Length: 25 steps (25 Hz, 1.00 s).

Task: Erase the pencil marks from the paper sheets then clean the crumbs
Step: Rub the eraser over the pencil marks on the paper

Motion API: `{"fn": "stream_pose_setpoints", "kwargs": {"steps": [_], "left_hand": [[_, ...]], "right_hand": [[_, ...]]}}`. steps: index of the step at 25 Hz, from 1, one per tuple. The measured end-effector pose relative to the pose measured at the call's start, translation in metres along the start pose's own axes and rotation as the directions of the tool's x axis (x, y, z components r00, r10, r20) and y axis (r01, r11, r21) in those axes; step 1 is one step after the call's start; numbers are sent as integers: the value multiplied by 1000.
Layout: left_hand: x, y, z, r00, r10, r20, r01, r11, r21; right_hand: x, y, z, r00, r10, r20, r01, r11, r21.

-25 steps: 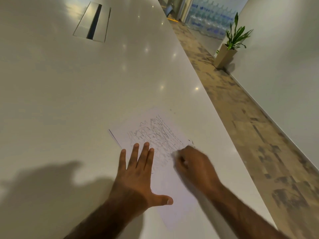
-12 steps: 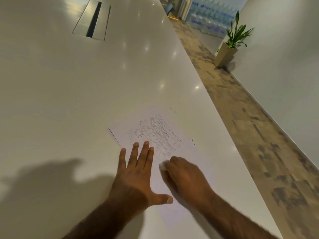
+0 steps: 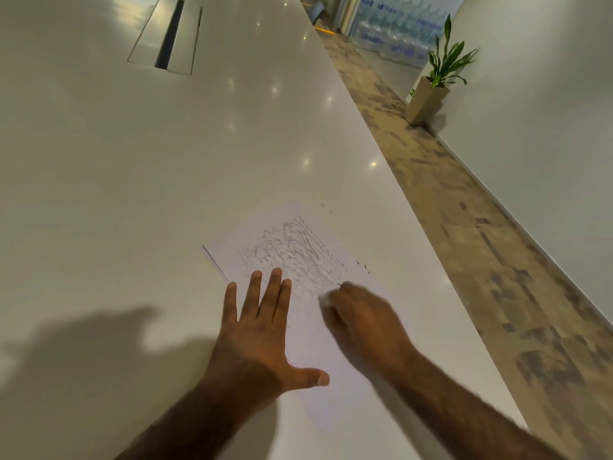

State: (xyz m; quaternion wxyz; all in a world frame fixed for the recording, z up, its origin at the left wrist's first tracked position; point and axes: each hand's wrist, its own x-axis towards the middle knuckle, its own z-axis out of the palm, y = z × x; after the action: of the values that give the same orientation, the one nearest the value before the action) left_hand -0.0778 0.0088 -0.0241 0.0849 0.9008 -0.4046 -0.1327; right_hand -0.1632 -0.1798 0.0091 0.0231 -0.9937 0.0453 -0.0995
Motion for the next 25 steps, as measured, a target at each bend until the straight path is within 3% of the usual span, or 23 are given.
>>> {"fn": "stream_pose_setpoints", "kwargs": {"steps": [4, 6, 10, 12, 13, 15, 18, 21, 22, 25], "left_hand": [[-1, -1, 0, 1000, 7, 4, -6, 1000, -30], [-1, 0, 0, 1000, 12, 10, -12, 999, -45], [1, 0, 0, 999, -3, 32, 3, 1000, 1], [2, 0, -1, 998, 0, 55, 0, 1000, -2], [1, 0, -2, 998, -4, 69, 4, 1000, -3], [1, 1, -5, 995, -22, 99, 23, 1000, -2], [3, 4, -9, 991, -23, 134, 23, 1000, -3], [2, -6, -11, 993, 16, 116, -15, 1000, -10], [2, -14, -13, 996, 33, 83, -33, 999, -5], [3, -33, -20, 997, 56, 58, -55, 998, -16]], "right_hand": [[30, 44, -17, 938, 334, -94, -330, 942, 52], [26, 32, -14, 942, 317, -112, -307, 946, 102], [5, 4, 4, 998, 62, -1, -61, 995, 82], [26, 21, -1, 984, 169, -61, -165, 984, 61], [37, 29, -7, 953, 296, -63, -289, 952, 96], [49, 42, -17, 863, 505, -11, -475, 818, 323], [36, 28, -19, 779, 626, 43, -512, 596, 619], [13, 3, -13, 736, 666, 121, -490, 401, 774], [10, 0, -12, 739, 663, 121, -499, 417, 760], [8, 0, -9, 802, 586, 112, -522, 597, 609]]}}
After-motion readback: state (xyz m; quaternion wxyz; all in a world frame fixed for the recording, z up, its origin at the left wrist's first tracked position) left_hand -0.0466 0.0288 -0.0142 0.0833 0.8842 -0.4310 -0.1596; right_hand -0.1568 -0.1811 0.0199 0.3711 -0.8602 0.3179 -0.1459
